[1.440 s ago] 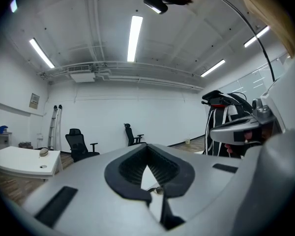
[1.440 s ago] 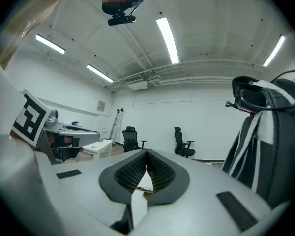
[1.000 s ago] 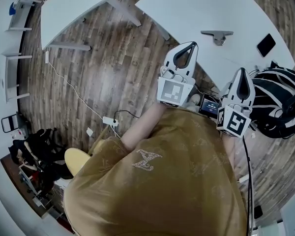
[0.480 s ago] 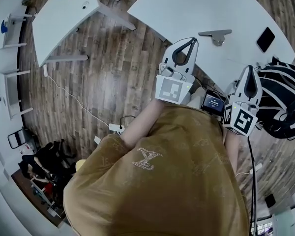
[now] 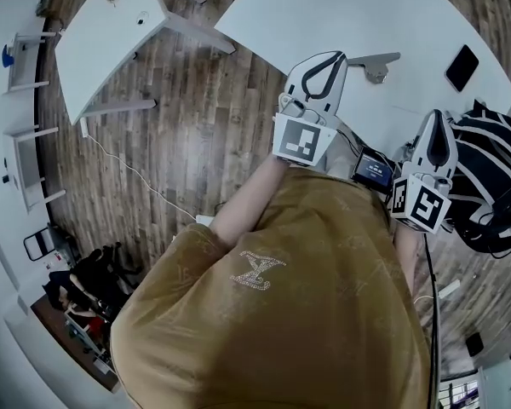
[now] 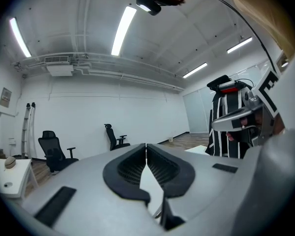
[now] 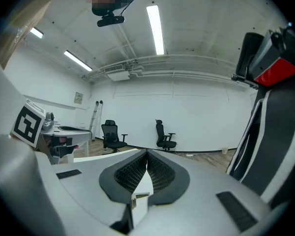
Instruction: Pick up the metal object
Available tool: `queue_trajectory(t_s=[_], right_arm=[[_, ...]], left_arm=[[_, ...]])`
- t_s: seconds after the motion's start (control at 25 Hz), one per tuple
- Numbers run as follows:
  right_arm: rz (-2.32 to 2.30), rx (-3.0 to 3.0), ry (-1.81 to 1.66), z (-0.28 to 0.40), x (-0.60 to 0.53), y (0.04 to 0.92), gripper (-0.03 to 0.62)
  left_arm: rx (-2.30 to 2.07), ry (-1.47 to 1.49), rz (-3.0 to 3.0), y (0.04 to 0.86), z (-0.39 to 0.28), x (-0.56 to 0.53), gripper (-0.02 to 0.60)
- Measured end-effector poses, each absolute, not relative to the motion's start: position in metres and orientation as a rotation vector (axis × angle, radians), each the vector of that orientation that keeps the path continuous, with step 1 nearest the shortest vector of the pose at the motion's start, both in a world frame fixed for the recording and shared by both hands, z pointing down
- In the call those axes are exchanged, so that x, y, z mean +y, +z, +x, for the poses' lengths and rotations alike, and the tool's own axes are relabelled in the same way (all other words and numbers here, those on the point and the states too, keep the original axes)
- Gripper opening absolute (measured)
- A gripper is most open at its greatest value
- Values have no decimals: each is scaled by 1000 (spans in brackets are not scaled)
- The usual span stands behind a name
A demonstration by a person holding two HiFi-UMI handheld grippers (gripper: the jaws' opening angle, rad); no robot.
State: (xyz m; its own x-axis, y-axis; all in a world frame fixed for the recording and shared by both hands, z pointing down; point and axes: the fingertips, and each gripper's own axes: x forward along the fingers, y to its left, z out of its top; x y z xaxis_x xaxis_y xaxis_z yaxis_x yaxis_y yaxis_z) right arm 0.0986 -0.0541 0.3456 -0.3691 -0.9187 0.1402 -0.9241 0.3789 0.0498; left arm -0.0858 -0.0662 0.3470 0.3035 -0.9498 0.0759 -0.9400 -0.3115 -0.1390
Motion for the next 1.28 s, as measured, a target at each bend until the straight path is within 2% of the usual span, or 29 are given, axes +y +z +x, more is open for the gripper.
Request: queue_trajectory(t_s=[0.48, 0.88, 1.28], right_arm=[[1736, -2437, 146, 111, -89, 362, 11], [1776, -2404, 195, 117, -86, 371, 11], [1799, -2371, 231, 119, -84, 381, 11]], left_arm=[[1665, -321, -2578, 372, -70, -111, -3], [1252, -661, -2673, 421, -44, -125, 3], [654, -1030, -2620, 481, -21, -135, 106]])
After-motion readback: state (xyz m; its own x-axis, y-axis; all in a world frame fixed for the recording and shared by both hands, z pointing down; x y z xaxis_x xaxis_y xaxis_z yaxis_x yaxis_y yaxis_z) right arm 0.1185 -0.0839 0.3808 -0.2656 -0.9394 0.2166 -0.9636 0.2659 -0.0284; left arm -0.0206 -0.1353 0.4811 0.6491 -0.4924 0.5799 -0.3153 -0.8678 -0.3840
